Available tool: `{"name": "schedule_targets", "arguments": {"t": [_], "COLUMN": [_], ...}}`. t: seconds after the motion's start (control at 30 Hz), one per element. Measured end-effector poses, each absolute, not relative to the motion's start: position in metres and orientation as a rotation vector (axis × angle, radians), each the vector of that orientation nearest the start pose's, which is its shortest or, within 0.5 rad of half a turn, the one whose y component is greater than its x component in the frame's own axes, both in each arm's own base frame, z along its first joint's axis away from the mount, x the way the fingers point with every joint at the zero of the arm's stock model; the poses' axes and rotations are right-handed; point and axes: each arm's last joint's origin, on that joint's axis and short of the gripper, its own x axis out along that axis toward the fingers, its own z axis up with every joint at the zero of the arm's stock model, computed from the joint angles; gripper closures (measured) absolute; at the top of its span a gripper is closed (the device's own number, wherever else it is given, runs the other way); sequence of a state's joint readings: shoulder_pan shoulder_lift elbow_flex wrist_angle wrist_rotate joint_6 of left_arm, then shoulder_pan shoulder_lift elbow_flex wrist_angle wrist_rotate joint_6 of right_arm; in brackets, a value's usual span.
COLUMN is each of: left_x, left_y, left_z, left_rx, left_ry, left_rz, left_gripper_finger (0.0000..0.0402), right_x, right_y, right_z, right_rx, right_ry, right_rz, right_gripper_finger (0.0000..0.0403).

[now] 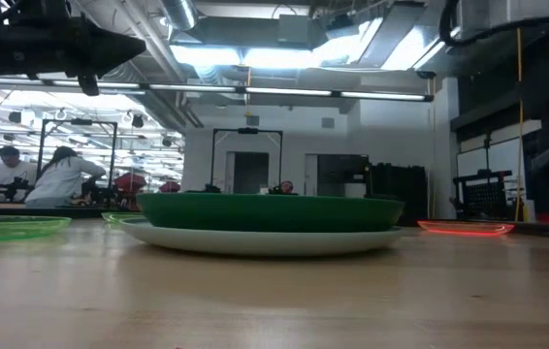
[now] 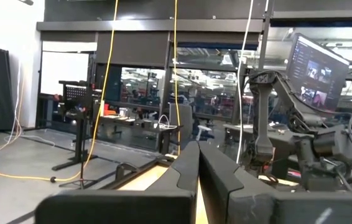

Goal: Stack plastic plates
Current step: Stack the pink plate on top of the green plate

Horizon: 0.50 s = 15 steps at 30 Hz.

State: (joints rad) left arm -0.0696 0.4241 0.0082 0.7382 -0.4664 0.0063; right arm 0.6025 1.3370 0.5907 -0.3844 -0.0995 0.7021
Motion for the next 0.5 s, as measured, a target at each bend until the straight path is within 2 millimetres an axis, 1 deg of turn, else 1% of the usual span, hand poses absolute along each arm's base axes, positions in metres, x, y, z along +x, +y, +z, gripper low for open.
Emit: {"name": "schedule_targets", "arguments": {"t": [0.3,0.4,0.5], "left_x": [0.1166,0.1167,0.1167], "left_y": [0.0049,0.0049,0.0049], "left_z": [0.1992,0.1991,0.1991], "left_rx": [-0.08,-0.08,-0.079], "left_ry": [-0.327,-0.326,-0.326], "left_rz": [0.396,0.396,0.396], "left_gripper_finger": [0.0398,0.0398,0.0398], "right_x": [0.1831,0.1828,0.1823], "right_y": [0.1311,0.1306,0.1303], "right_z": [0.1408,0.1404,0.1402], "right_rx": [0.323,0.318,0.316], "right_ry": [1.313,1.314,1.321], "right_rz": [0.232,0.222,0.22], "right_gripper_finger": [0.0263,0.0282,0.0313]}}
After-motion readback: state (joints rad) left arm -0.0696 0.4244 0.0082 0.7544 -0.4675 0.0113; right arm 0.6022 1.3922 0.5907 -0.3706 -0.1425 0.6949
